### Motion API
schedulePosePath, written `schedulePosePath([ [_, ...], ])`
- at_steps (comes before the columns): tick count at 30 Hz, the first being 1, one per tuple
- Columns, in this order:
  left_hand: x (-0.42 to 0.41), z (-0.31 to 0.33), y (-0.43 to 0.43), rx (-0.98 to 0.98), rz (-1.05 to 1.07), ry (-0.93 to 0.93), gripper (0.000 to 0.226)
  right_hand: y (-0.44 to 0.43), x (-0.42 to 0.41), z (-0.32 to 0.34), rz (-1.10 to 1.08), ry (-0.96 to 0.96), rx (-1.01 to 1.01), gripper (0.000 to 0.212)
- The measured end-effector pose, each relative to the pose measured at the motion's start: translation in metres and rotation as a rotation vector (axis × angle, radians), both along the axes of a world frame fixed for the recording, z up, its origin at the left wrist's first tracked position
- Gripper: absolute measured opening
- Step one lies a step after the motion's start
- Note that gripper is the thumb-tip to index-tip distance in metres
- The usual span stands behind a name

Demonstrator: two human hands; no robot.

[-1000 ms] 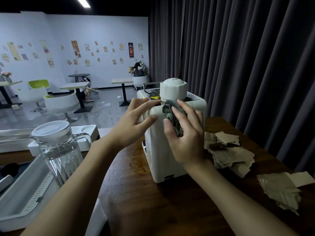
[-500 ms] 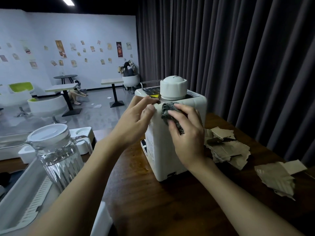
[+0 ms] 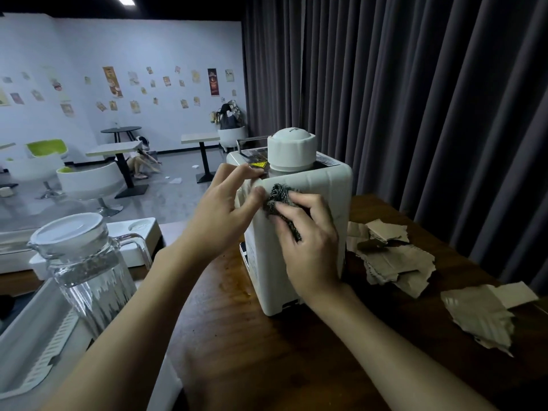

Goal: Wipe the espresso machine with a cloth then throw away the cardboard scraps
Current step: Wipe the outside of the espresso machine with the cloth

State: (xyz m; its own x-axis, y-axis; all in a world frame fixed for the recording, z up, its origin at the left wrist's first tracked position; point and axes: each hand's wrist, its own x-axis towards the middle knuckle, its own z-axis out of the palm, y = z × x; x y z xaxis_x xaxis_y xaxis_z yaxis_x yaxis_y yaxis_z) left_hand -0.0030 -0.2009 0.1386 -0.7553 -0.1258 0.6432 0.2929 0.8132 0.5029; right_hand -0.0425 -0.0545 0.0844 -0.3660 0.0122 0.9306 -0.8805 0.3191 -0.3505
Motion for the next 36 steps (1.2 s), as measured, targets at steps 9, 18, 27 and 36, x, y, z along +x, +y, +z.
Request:
schedulePosePath([
  [9,0.002,0.0,0.001,-0.017,0.033,-0.025,0.032,0.041,-0.035,0.01,-0.045,-0.096,-0.179,0.017],
  [18,0.001,0.002,-0.002,-0.01,0.021,-0.035,0.043,0.041,-0.034,0.003,-0.114,-0.142,-0.202,0.018],
  [27,0.002,0.002,-0.007,-0.023,-0.002,-0.039,0.052,0.004,0.002,-0.004,0.026,-0.135,-0.168,0.022],
  [36,0.003,0.002,-0.008,-0.009,-0.017,-0.038,0.045,-0.004,0.011,-0.009,0.119,-0.073,-0.016,0.022],
])
